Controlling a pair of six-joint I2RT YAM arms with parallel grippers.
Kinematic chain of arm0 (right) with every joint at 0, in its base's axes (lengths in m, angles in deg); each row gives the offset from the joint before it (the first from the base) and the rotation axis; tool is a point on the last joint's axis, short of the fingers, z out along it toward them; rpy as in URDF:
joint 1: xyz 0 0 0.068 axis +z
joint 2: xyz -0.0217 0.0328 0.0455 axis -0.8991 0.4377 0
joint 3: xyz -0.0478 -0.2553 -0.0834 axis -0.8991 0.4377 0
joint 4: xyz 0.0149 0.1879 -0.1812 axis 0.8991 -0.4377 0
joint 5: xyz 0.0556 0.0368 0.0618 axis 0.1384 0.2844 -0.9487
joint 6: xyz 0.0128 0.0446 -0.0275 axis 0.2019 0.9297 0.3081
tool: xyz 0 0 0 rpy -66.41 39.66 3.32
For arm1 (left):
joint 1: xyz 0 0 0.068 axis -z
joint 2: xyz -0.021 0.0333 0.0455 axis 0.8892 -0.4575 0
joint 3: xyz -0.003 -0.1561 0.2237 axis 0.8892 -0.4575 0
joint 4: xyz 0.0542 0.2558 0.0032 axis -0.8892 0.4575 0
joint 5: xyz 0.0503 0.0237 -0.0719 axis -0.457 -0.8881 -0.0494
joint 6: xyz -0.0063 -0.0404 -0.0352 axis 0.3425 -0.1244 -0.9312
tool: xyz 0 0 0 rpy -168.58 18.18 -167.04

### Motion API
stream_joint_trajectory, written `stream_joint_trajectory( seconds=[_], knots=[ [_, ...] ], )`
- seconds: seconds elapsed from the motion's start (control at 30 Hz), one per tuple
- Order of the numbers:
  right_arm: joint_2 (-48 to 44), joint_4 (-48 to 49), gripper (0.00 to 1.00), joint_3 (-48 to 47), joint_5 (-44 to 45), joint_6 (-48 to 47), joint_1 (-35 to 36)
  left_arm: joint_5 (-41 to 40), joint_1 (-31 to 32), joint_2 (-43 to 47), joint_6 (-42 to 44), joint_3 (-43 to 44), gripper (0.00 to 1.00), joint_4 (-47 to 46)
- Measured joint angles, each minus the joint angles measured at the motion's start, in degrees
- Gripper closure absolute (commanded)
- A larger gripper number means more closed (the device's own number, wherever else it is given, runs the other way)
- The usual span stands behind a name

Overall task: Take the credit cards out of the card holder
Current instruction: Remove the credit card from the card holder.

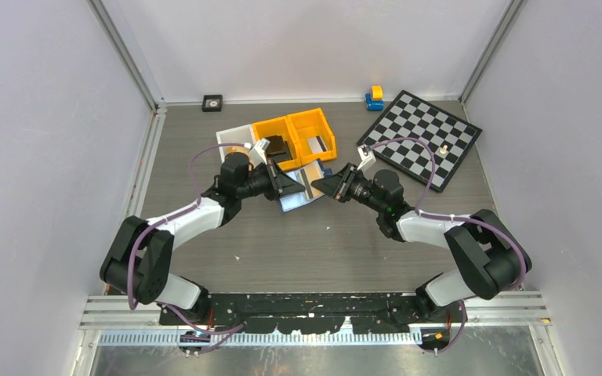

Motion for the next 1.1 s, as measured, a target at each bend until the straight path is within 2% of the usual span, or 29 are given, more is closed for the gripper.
stream_joint_trajectory(
  seconds=[0.07, 0.23, 0.4, 0.53, 0.67, 0.97, 1.1],
  knots=[
    [0.1, 0.3, 0.72, 0.1, -0.1, 0.3, 0.0, -0.6, 0.0, 0.2, 0.6, 0.0, 1.00, 0.5],
    [-0.1, 1.7, 0.72, 0.6, -0.8, 0.9, 0.1, -3.6, 0.0, 1.6, 2.7, 0.1, 1.00, 4.1],
    [-1.3, 1.6, 0.96, 1.7, -0.5, 1.4, -0.7, -6.2, 0.0, 2.4, 4.5, 1.0, 1.00, 7.5],
    [-1.3, 1.2, 0.97, 1.8, -0.4, 2.1, -1.1, -6.8, 0.0, 2.4, 5.2, 1.4, 1.00, 8.4],
    [-1.3, 1.2, 0.97, 1.8, -0.3, 2.1, -1.2, -6.7, 0.0, 2.4, 4.9, 1.3, 0.87, 7.8],
    [-2.5, 1.3, 0.98, 2.5, 0.0, 2.5, -1.6, -4.7, -0.8, 2.4, 0.8, -1.8, 0.87, -0.2],
    [-2.7, 1.7, 0.99, 3.0, 0.0, 3.4, -2.0, -4.1, -2.1, 2.7, -2.0, -4.9, 0.74, -5.6]
  ],
)
